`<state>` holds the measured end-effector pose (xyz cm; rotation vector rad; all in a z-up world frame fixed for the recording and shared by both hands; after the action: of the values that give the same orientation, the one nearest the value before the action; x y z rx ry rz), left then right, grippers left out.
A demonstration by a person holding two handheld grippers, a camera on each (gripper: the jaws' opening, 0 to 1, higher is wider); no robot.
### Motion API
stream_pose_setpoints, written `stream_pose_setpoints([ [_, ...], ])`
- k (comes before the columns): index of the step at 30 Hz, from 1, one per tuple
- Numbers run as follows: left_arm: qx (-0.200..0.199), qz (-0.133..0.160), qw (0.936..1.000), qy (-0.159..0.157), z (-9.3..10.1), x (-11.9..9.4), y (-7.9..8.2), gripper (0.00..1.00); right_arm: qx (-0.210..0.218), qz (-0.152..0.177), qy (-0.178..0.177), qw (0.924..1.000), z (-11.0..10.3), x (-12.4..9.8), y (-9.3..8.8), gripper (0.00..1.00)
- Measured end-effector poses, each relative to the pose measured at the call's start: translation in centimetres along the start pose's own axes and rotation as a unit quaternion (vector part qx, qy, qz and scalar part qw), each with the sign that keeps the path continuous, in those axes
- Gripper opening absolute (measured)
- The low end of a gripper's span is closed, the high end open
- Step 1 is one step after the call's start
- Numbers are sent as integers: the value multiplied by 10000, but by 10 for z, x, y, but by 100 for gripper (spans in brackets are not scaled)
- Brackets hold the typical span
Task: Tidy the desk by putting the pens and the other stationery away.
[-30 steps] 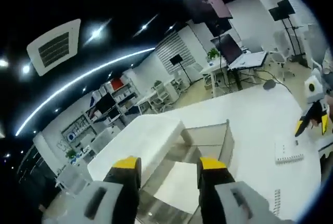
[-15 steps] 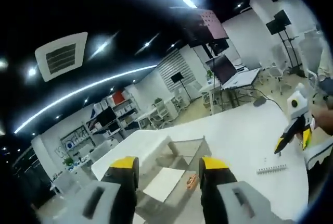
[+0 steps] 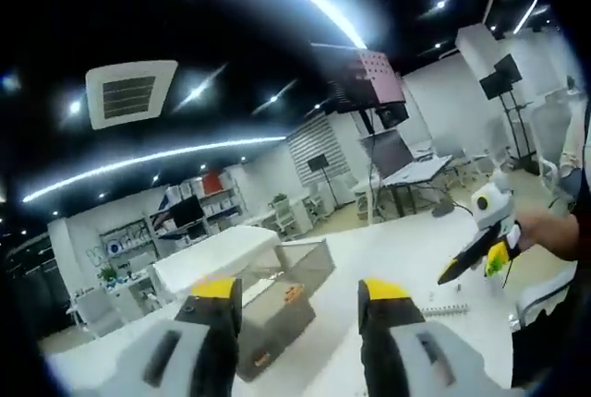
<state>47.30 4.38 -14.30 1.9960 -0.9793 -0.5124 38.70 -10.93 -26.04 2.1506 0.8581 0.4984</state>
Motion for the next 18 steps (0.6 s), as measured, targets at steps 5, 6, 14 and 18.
stream_pose_setpoints([
  [5, -432, 106, 9990, 86, 12, -28, -14, 53, -65, -30, -41, 10000, -2, 2, -1, 56],
  [6, -507, 121, 9986, 117, 14, -34, -17, 53, -77, -44, -49, 9999, -2, 2, -2, 56],
  [14, -975, 26, 9947, 311, 27, -79, -53, 55, -271, -184, -162, 9993, -4, 3, -4, 58],
  [18, -1193, -104, 9920, 411, 35, -102, -71, 55, -359, -202, -194, 9990, -5, 2, -3, 59],
])
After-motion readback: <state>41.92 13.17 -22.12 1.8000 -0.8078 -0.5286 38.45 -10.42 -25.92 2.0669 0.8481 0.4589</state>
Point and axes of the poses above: the point that each gripper's makers call its tool centre point, and the gripper's own axes: x roughly forward along the fingers, z roughly to its right, y roughly out of its top, the point moved 1 cm from there along -x, roughly backward along the fingers, and after that the axes turned 14 degrees about x, right-handed, at the moved point
